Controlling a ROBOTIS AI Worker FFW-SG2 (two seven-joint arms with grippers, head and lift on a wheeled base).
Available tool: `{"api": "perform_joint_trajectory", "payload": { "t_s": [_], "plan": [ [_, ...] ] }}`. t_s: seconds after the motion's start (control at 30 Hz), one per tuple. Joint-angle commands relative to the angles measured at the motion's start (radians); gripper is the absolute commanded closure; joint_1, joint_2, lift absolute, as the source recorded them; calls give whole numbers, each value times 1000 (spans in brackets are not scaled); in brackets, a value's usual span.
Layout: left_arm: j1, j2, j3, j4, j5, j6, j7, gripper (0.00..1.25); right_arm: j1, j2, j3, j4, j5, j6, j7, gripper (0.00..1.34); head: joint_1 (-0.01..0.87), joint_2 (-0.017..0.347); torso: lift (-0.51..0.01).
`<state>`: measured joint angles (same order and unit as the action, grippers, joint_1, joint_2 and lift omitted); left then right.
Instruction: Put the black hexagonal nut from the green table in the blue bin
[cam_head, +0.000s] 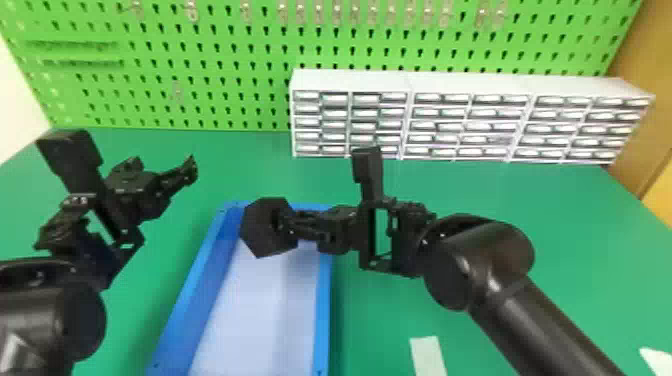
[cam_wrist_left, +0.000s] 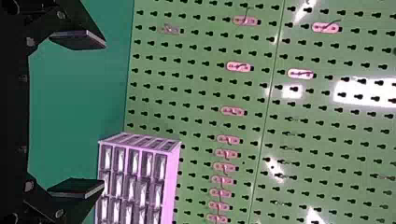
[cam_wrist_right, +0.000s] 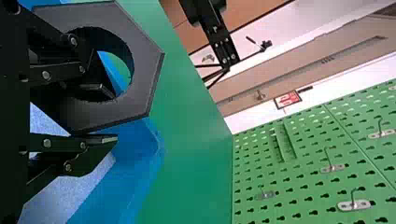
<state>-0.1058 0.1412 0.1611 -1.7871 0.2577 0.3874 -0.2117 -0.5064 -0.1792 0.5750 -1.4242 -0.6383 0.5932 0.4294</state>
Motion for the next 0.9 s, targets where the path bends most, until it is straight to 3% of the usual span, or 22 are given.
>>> {"api": "perform_joint_trajectory", "payload": {
  "t_s": [0.0,0.53,0.73,0.87],
  "plan": [
    [0,0,0,0,0,1,0,222,2,1,9,-2,19,-12,0,1050,666,32,-100],
    [0,0,-2,0,0,-1,0,222,-3,-2,22,-2,48,-27,0,970,666,32,-100],
    [0,0,-3,0,0,1,0,222,-3,-3,25,-12,75,-24,0,683,666,32,-100],
    [0,2,-3,0,0,1,0,222,-3,-3,25,-12,75,-24,0,565,666,32,-100]
  ]
}}
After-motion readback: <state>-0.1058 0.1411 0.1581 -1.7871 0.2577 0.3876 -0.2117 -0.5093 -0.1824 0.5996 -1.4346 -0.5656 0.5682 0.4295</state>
